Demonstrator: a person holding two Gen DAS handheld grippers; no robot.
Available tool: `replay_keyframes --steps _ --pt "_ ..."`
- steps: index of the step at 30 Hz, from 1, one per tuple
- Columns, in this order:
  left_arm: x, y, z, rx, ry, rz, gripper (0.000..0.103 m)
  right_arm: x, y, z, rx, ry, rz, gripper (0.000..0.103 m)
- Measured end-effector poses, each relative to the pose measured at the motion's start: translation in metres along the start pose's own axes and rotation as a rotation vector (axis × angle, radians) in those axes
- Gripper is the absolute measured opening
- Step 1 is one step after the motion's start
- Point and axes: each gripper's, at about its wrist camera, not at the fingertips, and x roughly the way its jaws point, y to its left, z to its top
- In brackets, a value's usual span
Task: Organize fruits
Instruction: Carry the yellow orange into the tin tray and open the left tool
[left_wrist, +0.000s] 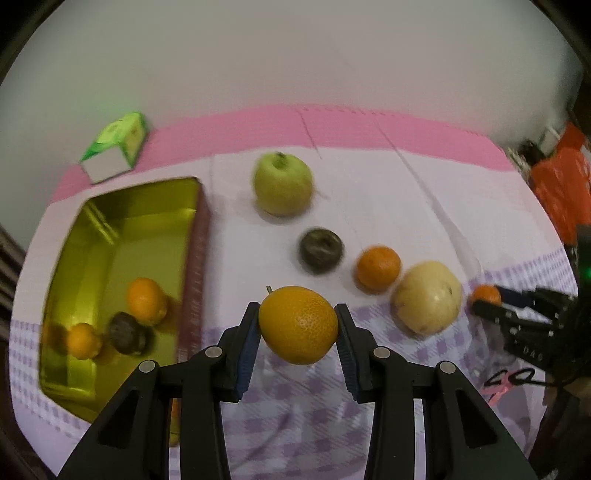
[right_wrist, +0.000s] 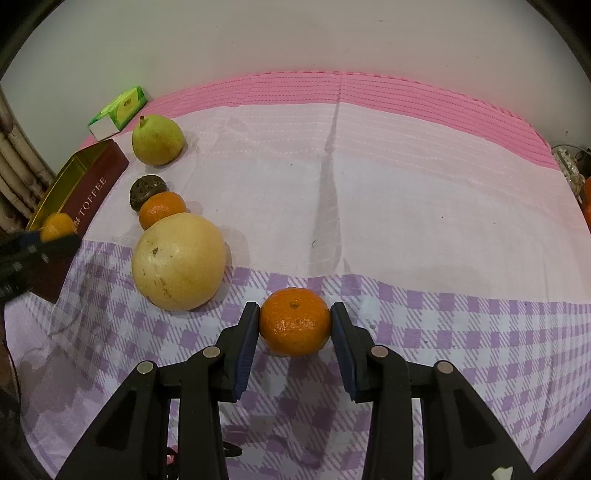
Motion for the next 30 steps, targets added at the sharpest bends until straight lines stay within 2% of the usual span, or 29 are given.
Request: replay_keyframes --steps 5,15,21,30 --pt "-0.011 0.036 0.005 -0.056 -0.025 0.060 0.040 0.000 0.000 0.000 -0.002 -0.002 0.000 0.037" --pt "-0.010 0.110 -0.015 -0.183 0.024 0.167 0.040 0.000 -0.001 0.001 -0.003 -0.001 -0.003 0.037" --pt "-0.001 0.130 -0.027 -0.220 0.067 0.178 0.040 0.000 0.000 0.001 -0.007 -0.002 -0.011 0.037" --pt "0.013 0.135 -0.038 -0.230 0.105 0.183 0.040 0.001 0.001 0.001 -0.007 -0.005 -0.020 0.037"
